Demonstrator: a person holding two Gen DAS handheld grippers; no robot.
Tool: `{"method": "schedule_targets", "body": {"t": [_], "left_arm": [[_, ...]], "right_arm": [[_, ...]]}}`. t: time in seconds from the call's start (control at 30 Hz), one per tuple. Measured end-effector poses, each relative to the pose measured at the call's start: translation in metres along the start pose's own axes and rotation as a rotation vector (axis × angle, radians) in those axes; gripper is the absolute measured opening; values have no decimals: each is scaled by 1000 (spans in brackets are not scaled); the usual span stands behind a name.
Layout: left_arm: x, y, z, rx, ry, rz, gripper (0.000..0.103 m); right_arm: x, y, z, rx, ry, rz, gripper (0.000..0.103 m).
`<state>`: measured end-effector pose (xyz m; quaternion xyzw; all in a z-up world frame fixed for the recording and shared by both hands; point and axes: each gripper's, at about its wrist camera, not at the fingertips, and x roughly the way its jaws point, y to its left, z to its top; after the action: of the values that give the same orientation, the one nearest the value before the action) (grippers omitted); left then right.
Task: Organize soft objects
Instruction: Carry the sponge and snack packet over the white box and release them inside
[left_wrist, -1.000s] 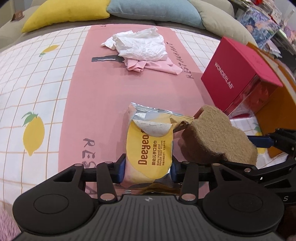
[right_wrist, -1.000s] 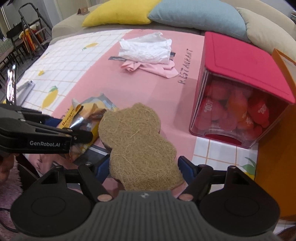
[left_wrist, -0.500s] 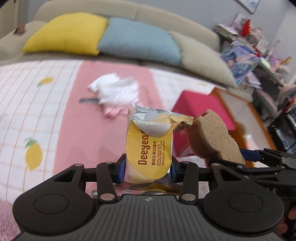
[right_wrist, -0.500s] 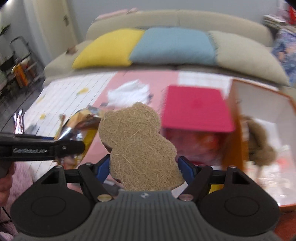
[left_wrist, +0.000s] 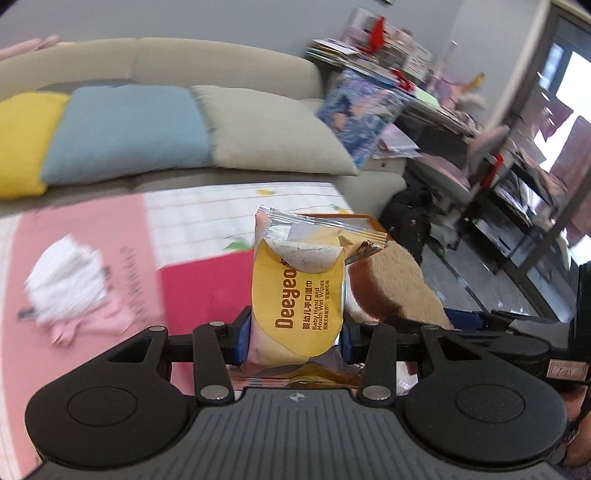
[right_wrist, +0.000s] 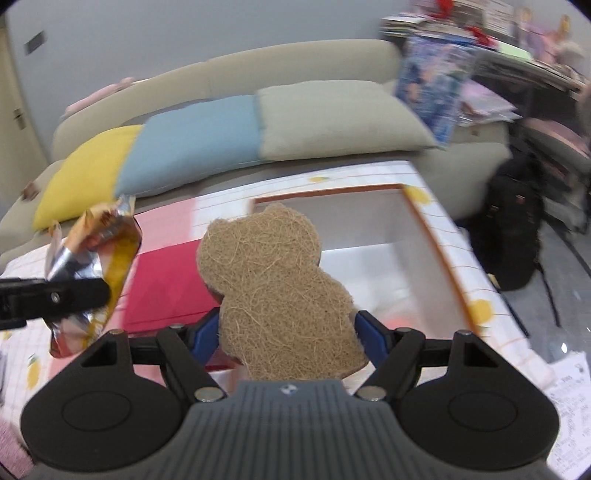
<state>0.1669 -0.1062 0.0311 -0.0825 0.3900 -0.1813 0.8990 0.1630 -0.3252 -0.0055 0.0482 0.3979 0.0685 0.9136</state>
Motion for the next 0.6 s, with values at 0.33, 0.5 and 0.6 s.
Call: {"method": "schedule_targets", "body": {"t": [0.33, 0.5, 0.6], "left_arm": [[86, -55, 40, 68, 121, 0, 50], [124, -55, 50, 36, 208, 12, 50], [145, -53, 53, 16, 250, 37, 50]], "right_arm": [[50, -64, 31, 76, 42, -95, 75], [79, -66, 39, -34, 40, -171, 75], [96, -65, 40, -87, 65, -188, 75]]}}
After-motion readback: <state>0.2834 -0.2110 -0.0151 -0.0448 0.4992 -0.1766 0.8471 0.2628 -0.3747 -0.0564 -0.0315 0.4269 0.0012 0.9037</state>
